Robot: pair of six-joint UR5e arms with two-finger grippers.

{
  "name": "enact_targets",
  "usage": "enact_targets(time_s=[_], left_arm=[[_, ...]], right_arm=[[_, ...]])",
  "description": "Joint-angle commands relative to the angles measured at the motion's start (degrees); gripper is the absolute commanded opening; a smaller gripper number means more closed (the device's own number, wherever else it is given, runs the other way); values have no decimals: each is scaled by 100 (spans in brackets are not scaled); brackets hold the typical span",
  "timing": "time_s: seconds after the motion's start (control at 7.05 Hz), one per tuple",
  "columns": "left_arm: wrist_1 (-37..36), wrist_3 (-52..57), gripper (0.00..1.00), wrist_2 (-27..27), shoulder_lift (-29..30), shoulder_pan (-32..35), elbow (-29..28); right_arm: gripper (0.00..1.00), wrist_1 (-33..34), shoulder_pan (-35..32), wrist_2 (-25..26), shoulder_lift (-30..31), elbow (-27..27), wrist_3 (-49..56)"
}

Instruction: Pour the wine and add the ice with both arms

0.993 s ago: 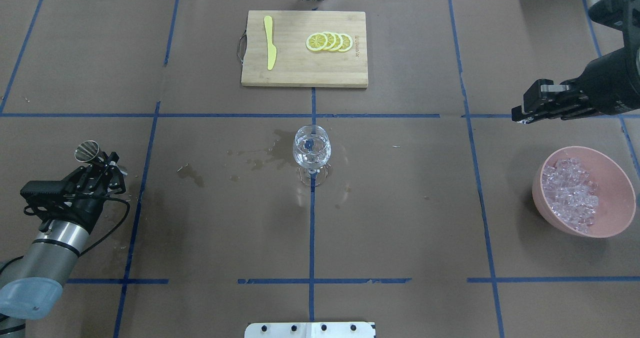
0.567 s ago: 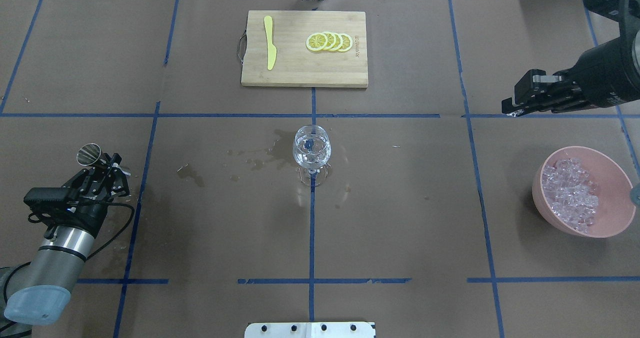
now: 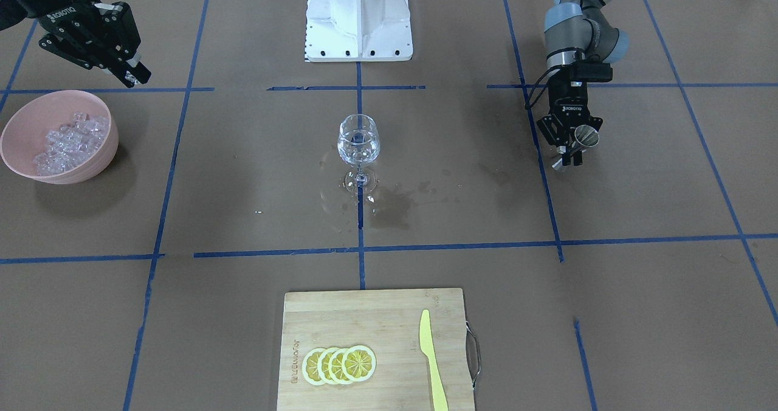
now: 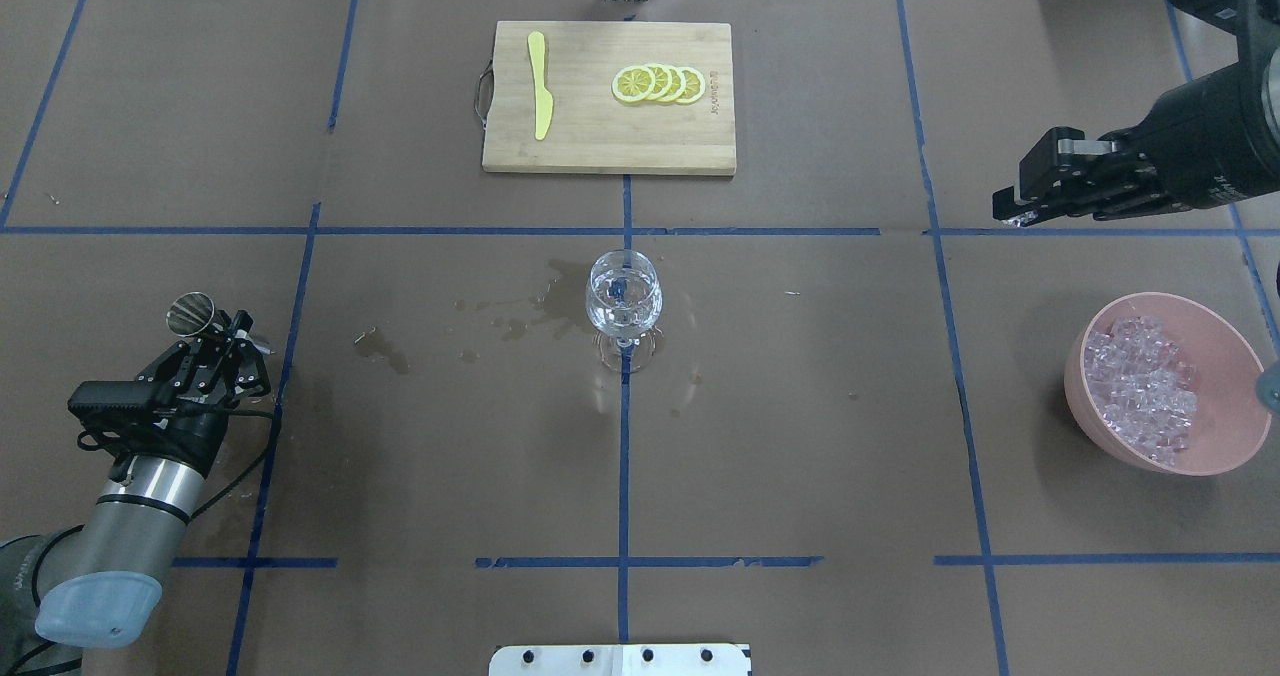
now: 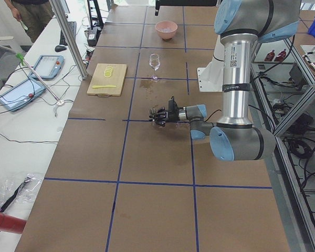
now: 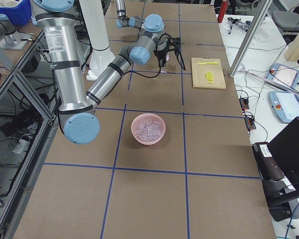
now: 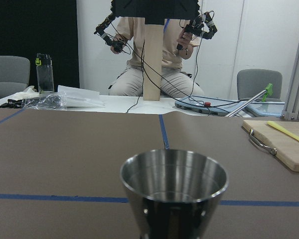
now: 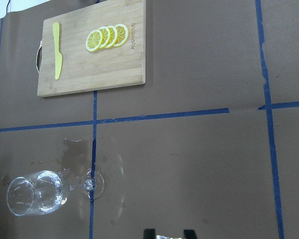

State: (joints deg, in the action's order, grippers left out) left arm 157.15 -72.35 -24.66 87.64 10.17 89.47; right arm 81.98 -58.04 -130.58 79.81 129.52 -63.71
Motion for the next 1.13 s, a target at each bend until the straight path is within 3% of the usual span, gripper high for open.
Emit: enact_targets(time_s=[0.0, 0.28, 0.99], left_arm=[[0, 2, 3, 84, 52, -6, -79], [-9, 55, 19, 75, 52, -15, -70], [-9, 64, 32, 75, 52, -24, -79]], right_arm=[[0, -7, 196, 67, -26, 12, -18], [0, -7, 223, 76, -132, 3, -18], [0, -7, 697, 505, -438, -58, -403]])
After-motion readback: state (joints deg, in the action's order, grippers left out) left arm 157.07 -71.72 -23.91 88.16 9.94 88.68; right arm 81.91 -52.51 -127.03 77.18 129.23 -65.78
